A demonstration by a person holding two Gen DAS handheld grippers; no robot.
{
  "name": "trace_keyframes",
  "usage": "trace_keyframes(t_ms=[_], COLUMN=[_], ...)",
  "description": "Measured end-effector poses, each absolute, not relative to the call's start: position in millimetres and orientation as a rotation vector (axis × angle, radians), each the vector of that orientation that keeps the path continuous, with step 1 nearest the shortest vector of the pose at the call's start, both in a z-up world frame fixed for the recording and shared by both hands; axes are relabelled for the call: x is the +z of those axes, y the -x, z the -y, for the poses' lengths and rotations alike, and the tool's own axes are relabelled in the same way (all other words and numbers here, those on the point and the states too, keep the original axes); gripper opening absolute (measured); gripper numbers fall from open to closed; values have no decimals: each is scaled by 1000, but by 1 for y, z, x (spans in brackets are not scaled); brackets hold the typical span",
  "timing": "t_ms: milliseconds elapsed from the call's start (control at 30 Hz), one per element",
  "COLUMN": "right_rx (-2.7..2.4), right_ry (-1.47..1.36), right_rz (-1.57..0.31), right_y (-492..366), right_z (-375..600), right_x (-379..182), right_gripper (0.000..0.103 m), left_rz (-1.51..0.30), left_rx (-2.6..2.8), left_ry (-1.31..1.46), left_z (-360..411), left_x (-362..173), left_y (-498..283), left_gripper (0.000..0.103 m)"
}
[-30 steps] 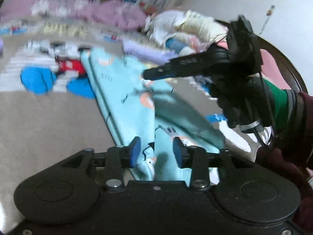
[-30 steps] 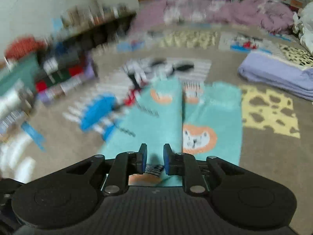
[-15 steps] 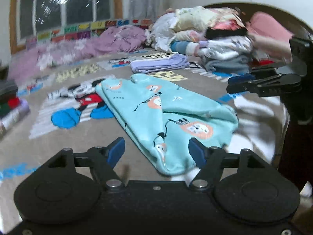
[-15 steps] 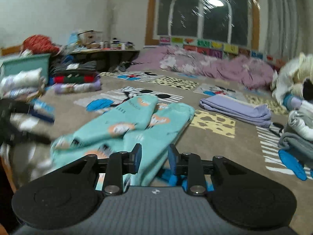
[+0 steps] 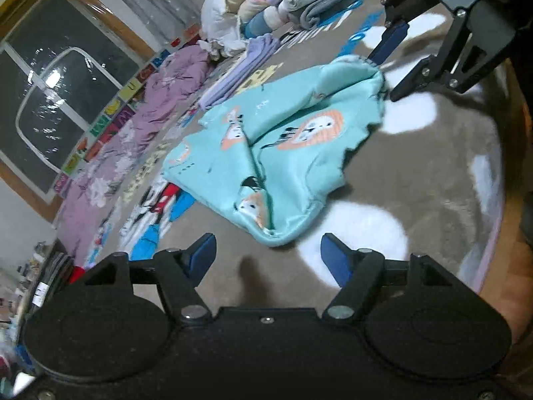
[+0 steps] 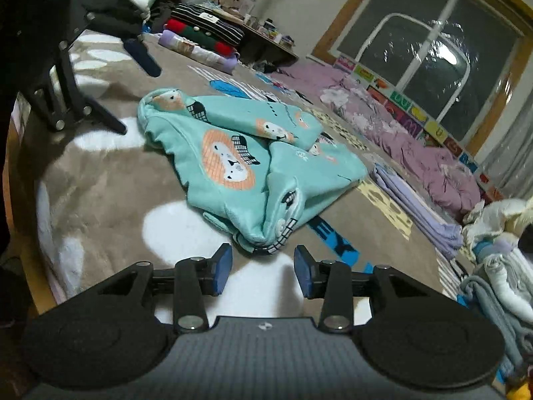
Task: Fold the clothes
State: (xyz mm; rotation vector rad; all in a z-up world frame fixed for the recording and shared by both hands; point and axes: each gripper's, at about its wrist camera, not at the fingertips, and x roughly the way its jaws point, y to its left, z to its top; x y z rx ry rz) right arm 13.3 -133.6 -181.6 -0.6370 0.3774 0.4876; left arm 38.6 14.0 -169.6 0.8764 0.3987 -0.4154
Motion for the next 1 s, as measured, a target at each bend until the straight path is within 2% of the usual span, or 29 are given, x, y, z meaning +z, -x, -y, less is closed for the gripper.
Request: trace_keyframes(t_ms=[67, 167, 500, 567, 600, 667, 800, 1000], right_rx=[475, 466, 459, 469, 477, 494, 513, 543], right_ry=[659, 680, 729, 715, 701, 673, 640, 625], right_rz=[-363, -347, -278, -278, -283, -294, -303, -303], right_y=[-16, -19, -14, -15, -16, -17, -16, 12], right_z=[129, 123, 119, 120, 121, 123, 125, 133], right_x=[-183, -186, -192, -191, -191, -189, -183, -162], right_gripper=[41, 41, 41, 40, 34, 30, 26, 25], left_rz=[-406, -427, -357, -372, -385, -397, -392, -389], left_rx=[-399, -381, -387, -396, -404, -406, -419, -481], left_ry=[-870, -852, -756, -708, -679, -652, -666, -697], left_z=[-9, -4, -14, -14, -14, -12, -9, -12], left_x=[-173, -174, -175, -174, -173, -172, -165, -145], left_y=[-45, -48, -47, -51, -53, -57, -50, -18], left_gripper=[49, 35, 37, 29, 25, 15, 12, 12])
